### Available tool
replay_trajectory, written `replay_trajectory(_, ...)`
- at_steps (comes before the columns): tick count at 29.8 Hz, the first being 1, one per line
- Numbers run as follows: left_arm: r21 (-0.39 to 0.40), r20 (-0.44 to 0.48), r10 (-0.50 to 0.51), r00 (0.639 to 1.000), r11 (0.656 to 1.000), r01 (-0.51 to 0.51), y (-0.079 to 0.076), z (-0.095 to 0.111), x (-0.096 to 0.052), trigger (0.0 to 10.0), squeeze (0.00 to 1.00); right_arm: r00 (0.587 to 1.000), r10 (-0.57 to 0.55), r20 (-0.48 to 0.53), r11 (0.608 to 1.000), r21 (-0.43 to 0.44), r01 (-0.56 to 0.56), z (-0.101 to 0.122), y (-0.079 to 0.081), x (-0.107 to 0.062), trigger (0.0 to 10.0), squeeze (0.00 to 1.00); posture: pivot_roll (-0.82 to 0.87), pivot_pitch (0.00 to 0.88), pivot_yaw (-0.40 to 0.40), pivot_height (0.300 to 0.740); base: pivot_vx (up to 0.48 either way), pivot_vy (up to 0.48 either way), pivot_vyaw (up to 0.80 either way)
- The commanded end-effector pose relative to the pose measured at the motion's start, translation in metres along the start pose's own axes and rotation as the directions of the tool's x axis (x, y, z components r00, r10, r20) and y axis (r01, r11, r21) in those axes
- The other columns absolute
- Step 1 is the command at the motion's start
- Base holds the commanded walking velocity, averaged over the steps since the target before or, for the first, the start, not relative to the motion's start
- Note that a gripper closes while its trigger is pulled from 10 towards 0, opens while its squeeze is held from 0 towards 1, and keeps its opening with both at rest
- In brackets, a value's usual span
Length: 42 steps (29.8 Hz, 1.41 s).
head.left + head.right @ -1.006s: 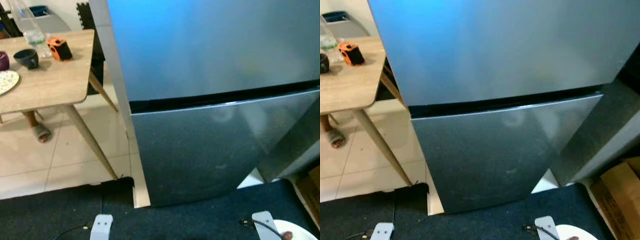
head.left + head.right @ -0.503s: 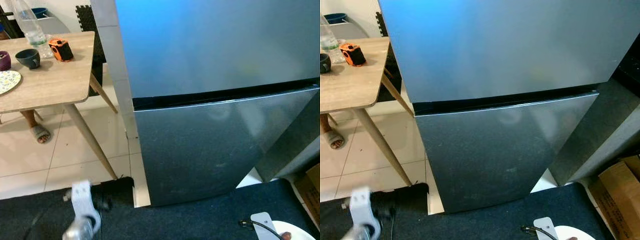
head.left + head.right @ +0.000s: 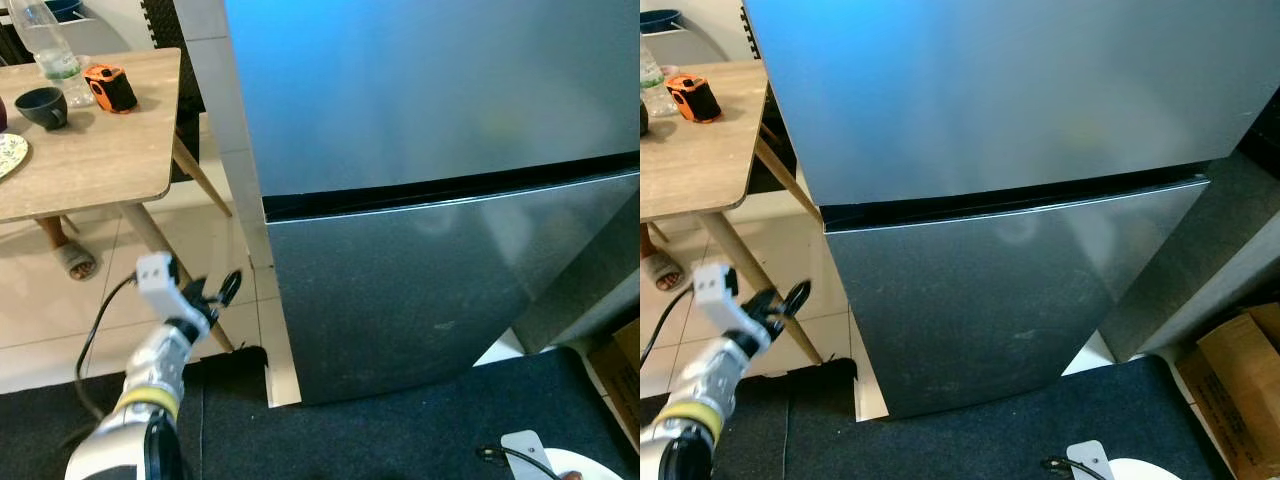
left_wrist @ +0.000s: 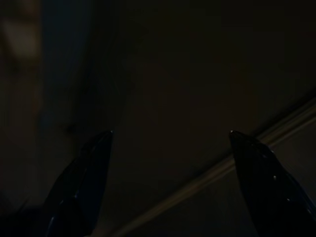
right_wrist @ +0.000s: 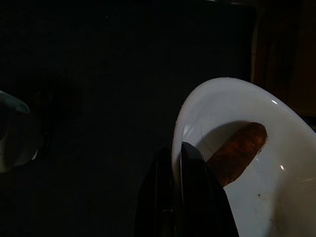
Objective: Restocking fridge
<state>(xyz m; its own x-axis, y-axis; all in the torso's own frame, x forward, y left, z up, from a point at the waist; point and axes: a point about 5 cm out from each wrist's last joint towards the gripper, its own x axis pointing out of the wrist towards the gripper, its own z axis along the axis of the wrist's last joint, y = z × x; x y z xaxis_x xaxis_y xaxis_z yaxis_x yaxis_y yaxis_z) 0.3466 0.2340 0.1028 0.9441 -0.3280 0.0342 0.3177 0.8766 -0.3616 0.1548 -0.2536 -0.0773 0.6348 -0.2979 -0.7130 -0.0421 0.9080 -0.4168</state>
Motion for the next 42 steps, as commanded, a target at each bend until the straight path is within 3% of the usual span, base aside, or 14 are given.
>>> replay_trajectory(1, 0.046, -0.019, -0.138, 0.990, 0.989, 0.139, -0.005, 0.017, 0.006, 10.0, 0.00, 1.000, -0.002, -0.031, 1.000, 0.008, 0.003, -0.013, 0.002, -0.005, 10.0, 0.00, -0.09, 0.174, 0.009, 0.740, 0.000, 0.000, 0.00)
replay_trajectory(2, 0.069, -0.045, -0.228, 0.973, 0.971, 0.231, -0.013, 0.023, 0.012, 10.0, 0.00, 0.999, -0.003, -0.033, 1.000, 0.007, 0.004, -0.015, 0.001, -0.005, 10.0, 0.00, -0.10, 0.181, 0.010, 0.740, 0.000, 0.000, 0.00)
replay_trajectory(5, 0.082, -0.065, -0.285, 0.956, 0.954, 0.290, -0.018, 0.027, 0.015, 10.0, 0.00, 0.999, -0.004, -0.035, 1.000, 0.006, 0.004, -0.016, 0.001, -0.006, 10.0, 0.00, -0.10, 0.181, 0.010, 0.740, 0.000, 0.000, 0.00)
replay_trajectory(7, 0.110, -0.145, -0.467, 0.872, 0.868, 0.484, -0.033, 0.041, 0.022, 10.0, 0.00, 0.999, -0.011, -0.040, 1.000, 0.006, 0.012, -0.020, -0.002, -0.007, 10.0, 0.00, -0.10, 0.189, 0.014, 0.740, 0.000, 0.000, 0.00)
replay_trajectory(11, 0.110, -0.189, -0.552, 0.812, 0.810, 0.576, -0.041, 0.047, 0.024, 10.0, 0.00, 0.999, -0.015, -0.043, 1.000, 0.006, 0.015, -0.021, -0.003, -0.007, 10.0, 0.00, -0.11, 0.191, 0.015, 0.740, 0.000, 0.000, 0.00)
replay_trajectory(12, 0.106, -0.234, -0.623, 0.747, 0.747, 0.656, -0.048, 0.052, 0.025, 10.0, 0.00, 0.999, -0.017, -0.043, 1.000, 0.007, 0.017, -0.021, -0.003, -0.008, 10.0, 0.00, -0.11, 0.191, 0.015, 0.740, 0.000, 0.000, 0.00)
replay_trajectory(15, 0.103, -0.255, -0.650, 0.716, 0.718, 0.688, -0.050, 0.053, 0.025, 10.0, 0.00, 0.999, -0.017, -0.042, 1.000, 0.007, 0.017, -0.021, -0.003, -0.008, 10.0, 0.00, -0.11, 0.190, 0.017, 0.740, 0.000, 0.000, 0.00)
replay_trajectory(16, 0.093, -0.283, -0.679, 0.677, 0.683, 0.725, -0.052, 0.053, 0.023, 10.0, 0.00, 0.999, -0.017, -0.042, 1.000, 0.008, 0.017, -0.021, -0.003, -0.008, 10.0, 0.00, -0.11, 0.190, 0.017, 0.740, 0.000, 0.000, 0.00)
replay_trajectory(17, 0.093, -0.283, -0.679, 0.677, 0.683, 0.725, -0.052, 0.053, 0.023, 10.0, 0.00, 0.999, -0.017, -0.042, 1.000, 0.008, 0.017, -0.021, -0.003, -0.008, 10.0, 0.00, -0.11, 0.190, 0.017, 0.740, 0.000, 0.000, 0.00)
replay_trajectory(21, 0.064, -0.333, -0.742, 0.582, 0.598, 0.799, -0.051, 0.054, 0.013, 10.0, 0.00, 0.999, -0.014, -0.040, 1.000, 0.010, 0.014, -0.020, -0.001, -0.007, 10.0, 0.00, -0.11, 0.184, 0.014, 0.740, 0.000, 0.000, 0.00)
replay_trajectory(26, 0.055, -0.365, -0.733, 0.575, 0.599, 0.799, -0.043, 0.048, 0.004, 10.0, 0.00, 0.999, -0.014, -0.032, 1.000, 0.006, 0.014, -0.017, -0.002, -0.006, 10.0, 0.00, -0.10, 0.180, 0.013, 0.740, 0.000, 0.000, 0.00)
replay_trajectory(31, 0.095, -0.345, -0.714, 0.609, 0.619, 0.779, -0.044, 0.048, 0.006, 10.0, 0.00, 0.999, -0.017, -0.030, 1.000, 0.005, 0.017, -0.015, -0.005, -0.005, 10.0, 0.00, -0.10, 0.175, 0.010, 0.740, 0.000, 0.000, 0.00)
replay_trajectory(33, 0.134, -0.308, -0.708, 0.636, 0.629, 0.765, -0.049, 0.051, 0.011, 10.0, 0.00, 0.999, -0.018, -0.029, 1.000, 0.004, 0.018, -0.015, -0.005, -0.005, 10.0, 0.00, -0.10, 0.173, 0.008, 0.740, 0.000, 0.000, 0.00)
replay_trajectory(42, 0.206, -0.199, -0.725, 0.659, 0.626, 0.752, -0.071, 0.055, 0.028, 10.0, 0.00, 1.000, -0.018, -0.025, 1.000, 0.002, 0.018, -0.013, -0.005, -0.004, 10.0, 0.00, -0.10, 0.165, 0.006, 0.740, 0.000, 0.000, 0.00)
